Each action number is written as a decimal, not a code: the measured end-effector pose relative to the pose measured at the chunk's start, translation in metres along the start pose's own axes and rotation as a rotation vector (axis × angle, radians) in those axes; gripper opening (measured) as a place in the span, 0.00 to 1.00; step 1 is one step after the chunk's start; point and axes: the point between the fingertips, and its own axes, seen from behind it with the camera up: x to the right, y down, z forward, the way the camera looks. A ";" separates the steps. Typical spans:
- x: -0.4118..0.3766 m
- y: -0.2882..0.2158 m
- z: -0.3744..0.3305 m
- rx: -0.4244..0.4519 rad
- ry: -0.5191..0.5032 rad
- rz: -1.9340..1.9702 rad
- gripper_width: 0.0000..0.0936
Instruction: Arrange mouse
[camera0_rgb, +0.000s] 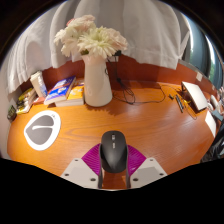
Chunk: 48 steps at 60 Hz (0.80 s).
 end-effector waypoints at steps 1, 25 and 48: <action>-0.002 -0.012 -0.005 0.018 0.003 0.002 0.34; -0.204 -0.193 -0.064 0.303 -0.065 -0.046 0.34; -0.329 -0.045 0.090 -0.031 -0.077 -0.072 0.34</action>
